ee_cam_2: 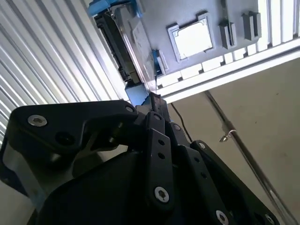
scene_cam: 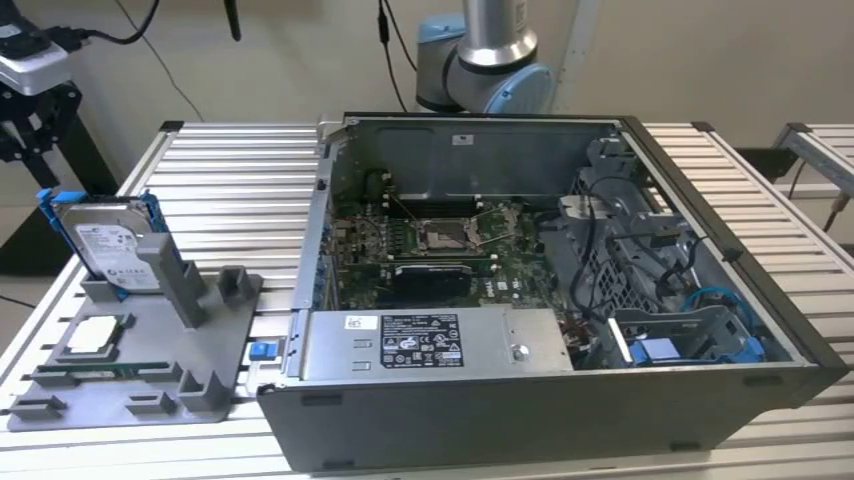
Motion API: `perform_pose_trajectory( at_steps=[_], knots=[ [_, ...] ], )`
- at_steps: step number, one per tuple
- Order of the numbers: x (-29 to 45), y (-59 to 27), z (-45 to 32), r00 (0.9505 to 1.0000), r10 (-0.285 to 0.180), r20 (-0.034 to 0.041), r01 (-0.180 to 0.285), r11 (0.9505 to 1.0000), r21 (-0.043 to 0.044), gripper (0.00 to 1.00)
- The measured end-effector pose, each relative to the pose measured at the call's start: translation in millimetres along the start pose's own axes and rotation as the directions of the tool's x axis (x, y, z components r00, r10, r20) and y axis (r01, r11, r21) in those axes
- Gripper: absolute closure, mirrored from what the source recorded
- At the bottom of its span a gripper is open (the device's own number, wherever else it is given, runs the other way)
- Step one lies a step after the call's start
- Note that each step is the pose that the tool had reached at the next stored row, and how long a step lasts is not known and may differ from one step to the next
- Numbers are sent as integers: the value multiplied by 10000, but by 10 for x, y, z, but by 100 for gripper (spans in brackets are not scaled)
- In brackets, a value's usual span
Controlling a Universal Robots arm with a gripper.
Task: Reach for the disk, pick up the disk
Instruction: 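Pick up the disk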
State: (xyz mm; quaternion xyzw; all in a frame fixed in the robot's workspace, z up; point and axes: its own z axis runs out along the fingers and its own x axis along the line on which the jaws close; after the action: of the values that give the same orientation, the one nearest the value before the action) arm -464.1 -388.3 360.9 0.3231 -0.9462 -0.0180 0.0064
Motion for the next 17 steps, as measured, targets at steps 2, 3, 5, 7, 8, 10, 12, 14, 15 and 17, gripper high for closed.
perform_pose_trajectory(
  at_steps=[2,3,5,7,8,10,12,14,15,17],
  knots=[
    [0,0,-7,9994,-340,-14,340,9994,0,100],
    [0,0,-10,9987,-511,-20,511,9987,0,100],
    [0,0,-17,9964,-848,-34,848,9964,-1,100],
    [0,0,-20,9929,-1189,-46,1189,9929,-2,100],
    [1,1,-22,9907,-1359,-53,1359,9907,-3,100],
    [1,1,-22,9855,-1698,-67,1698,9855,-5,100],
    [0,0,-22,9789,-2041,-78,2041,9789,-7,100],
    [0,1,-22,9710,-2391,-93,2391,9710,-10,100],
    [0,0,-22,9665,-2566,-99,2566,9665,-11,100],
    [0,1,-23,9559,-2936,-113,2936,9559,-13,100]
  ],
)
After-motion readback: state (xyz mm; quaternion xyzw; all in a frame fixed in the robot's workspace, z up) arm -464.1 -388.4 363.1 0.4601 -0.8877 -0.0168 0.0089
